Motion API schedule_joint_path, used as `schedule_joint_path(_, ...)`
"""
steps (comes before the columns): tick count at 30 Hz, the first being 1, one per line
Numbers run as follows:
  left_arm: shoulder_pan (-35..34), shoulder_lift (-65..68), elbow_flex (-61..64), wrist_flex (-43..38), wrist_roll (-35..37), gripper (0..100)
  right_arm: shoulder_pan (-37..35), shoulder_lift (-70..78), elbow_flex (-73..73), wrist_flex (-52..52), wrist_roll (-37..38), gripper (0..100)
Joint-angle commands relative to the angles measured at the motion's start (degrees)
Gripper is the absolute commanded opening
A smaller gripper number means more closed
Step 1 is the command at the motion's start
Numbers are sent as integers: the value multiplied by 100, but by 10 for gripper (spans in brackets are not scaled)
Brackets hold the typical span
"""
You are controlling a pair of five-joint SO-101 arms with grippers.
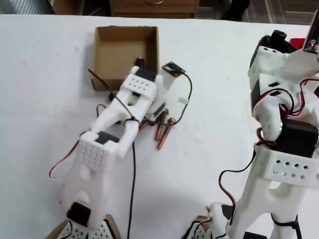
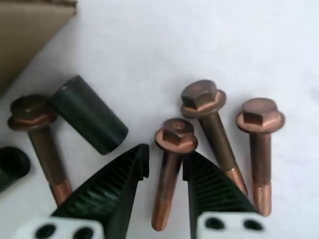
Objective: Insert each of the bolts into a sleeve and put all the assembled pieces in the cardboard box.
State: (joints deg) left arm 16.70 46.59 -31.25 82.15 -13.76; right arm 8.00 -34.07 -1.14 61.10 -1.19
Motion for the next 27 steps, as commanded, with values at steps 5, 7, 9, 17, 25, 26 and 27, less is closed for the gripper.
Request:
schedule_joint_path(5,79,246,-330,62,62,84,13,4,-79,-171,-53,22)
schedule_joint_path(7,79,255,-338,114,62,15,13,4,-79,-171,-53,22)
schedule_joint_path(9,88,264,-330,220,44,41,13,4,-79,-171,-53,22)
schedule_joint_path(17,79,0,-602,457,44,26,13,4,-70,-171,-53,22)
schedule_joint_path(25,26,-976,-2237,1969,62,26,13,-22,-53,-163,-62,22)
schedule_joint_path(26,-9,-1108,-2343,2022,62,26,4,-31,-53,-163,-62,22)
schedule_joint_path(27,-79,-1301,-2360,2022,62,26,4,-40,-53,-163,-62,22)
